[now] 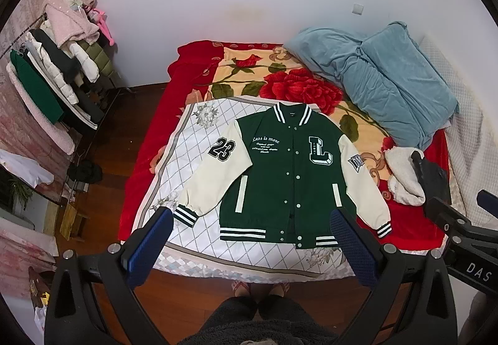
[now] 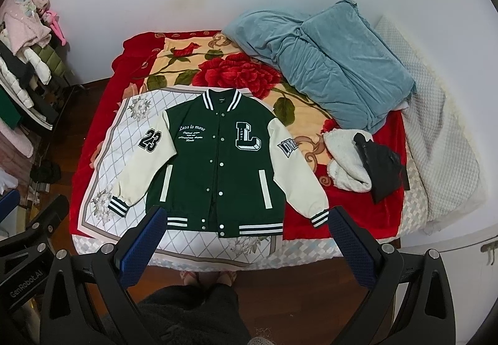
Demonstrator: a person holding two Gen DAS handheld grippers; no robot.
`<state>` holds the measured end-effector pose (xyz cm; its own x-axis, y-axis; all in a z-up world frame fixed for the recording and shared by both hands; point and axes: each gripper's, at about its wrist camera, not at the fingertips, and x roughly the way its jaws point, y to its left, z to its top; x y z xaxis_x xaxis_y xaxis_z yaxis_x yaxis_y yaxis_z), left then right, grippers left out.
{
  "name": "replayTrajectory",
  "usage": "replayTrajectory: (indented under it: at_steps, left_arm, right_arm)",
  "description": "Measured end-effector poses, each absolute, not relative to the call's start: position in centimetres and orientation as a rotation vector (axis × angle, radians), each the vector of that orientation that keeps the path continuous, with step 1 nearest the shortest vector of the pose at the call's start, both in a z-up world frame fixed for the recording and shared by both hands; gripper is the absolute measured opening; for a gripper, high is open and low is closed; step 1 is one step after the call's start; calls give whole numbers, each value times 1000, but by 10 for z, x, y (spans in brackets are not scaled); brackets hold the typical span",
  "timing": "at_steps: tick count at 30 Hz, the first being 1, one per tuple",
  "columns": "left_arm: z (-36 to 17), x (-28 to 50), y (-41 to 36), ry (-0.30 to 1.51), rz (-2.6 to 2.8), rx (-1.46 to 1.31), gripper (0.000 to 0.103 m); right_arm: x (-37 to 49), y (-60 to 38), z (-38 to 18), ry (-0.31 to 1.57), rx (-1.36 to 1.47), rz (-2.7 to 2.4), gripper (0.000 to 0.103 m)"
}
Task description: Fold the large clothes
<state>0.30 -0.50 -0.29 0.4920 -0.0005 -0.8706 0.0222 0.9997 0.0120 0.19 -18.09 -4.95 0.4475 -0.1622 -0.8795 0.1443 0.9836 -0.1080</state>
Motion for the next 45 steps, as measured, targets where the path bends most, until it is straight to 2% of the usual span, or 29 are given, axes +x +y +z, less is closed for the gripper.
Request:
replayTrajectory:
  at_steps: [17, 24, 27, 29, 31, 33, 34, 39, 42, 45]
  left_arm:
    - [-6, 17, -8, 1064, -38, 20, 103]
    - [-34, 54, 3, 990, -10, 49, 103]
    - [-67, 81, 3, 997, -10, 77, 103]
    - [-91, 95, -1, 1002, 0, 109, 103]
    - [-114, 107, -7, 1025, 22, 148, 103]
    - [-142, 121, -16, 1061, 29, 164, 103]
    - [-151, 122, -17, 1071, 35, 169, 103]
    - [-225, 153, -46, 1136, 95, 221, 103]
    - [-274, 173, -67, 1202, 146, 257, 103]
    - [-321, 189, -86, 1275, 166, 272, 103]
  right_arm:
    - [10, -187, -41, 1096, -5, -209, 103]
    - [30, -213, -81, 1086, 170, -265, 103]
    - [38, -246, -119, 1105, 317, -340, 103]
    - [40, -275, -151, 1103, 401, -412, 95]
    - [43, -307, -188, 1128, 462, -492, 67]
    - [43, -333, -223, 1153, 533, -531, 53]
    - [41, -351, -244, 1167, 586, -556, 50]
    - [29, -445, -362, 1184, 859, -653, 49]
    - [13, -504, -458, 1181, 1123, -679, 50]
    - [-1, -542, -543, 1180, 1309, -703, 55]
